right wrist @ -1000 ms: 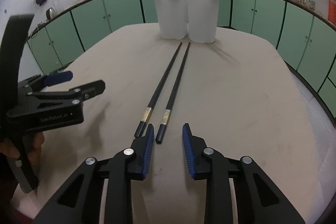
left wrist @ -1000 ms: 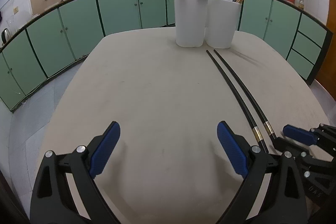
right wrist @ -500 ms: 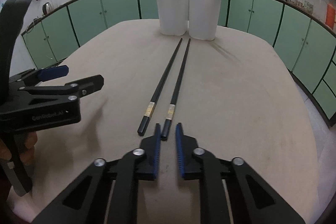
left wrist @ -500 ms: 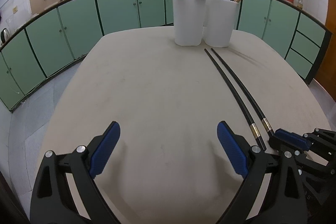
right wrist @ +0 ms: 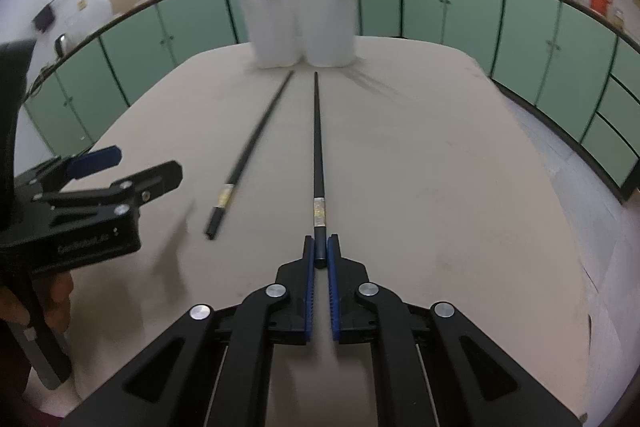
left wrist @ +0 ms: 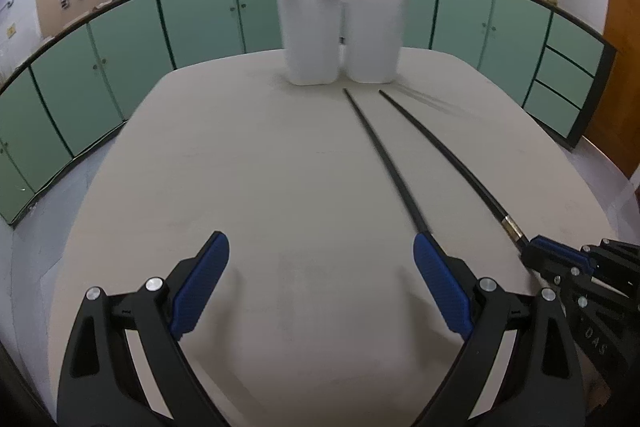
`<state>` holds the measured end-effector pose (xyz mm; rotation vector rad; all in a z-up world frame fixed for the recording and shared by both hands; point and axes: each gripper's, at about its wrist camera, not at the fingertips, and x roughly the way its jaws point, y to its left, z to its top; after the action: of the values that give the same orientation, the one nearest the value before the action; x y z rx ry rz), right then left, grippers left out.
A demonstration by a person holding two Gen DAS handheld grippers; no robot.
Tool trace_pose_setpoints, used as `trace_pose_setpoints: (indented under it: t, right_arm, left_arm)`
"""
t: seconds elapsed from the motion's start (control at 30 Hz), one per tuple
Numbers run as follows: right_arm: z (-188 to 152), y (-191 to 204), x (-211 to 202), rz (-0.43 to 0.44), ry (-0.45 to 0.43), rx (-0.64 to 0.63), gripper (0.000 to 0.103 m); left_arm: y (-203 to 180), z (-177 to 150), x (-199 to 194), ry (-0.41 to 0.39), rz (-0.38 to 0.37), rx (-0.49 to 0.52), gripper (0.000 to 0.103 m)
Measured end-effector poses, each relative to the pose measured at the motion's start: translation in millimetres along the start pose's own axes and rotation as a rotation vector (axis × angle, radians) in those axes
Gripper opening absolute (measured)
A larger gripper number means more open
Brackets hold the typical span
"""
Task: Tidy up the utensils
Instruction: 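Grasp a black chopstick with the right tool while the left tool grasps the other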
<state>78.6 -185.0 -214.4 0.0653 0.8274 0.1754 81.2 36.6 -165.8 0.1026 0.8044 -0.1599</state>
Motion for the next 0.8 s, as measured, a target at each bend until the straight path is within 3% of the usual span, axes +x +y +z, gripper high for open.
trace_pose_setpoints:
  t: [0.1,0.2,0.4,0.53,0.8]
  right_arm:
    - [-0.4,-11.1,-0.9,-0.002,-0.001,0.03,0.006]
    - [1.3,-16.6,-0.4,-0.003,-0.004,0.042,0.006]
    - [-0.1,-18.7,-1.0,0.002,-0.006,0.049,0.006]
    - [-0.5,-20.4,-1.5,0.008,-0.009,0.054,0.006]
    - [-1.5,-21.3,-2.0,0.015,-0.014,0.063,0.006]
  left_arm:
    - [-9.6,-1.5,3.1,0.011,-0.019,0.01,0.09]
    - [-16.4,-3.6,6.5,0.033,-0.042,0.021,0.08]
    - [-29.1,-5.8,12.6,0.07,-0.079,0.032,0.076]
    - [-38.4,-6.2,16.0,0.082,-0.082,0.049,0.067]
    - [-41.8,-6.4,13.2,0.068,-0.096,0.066,0.031]
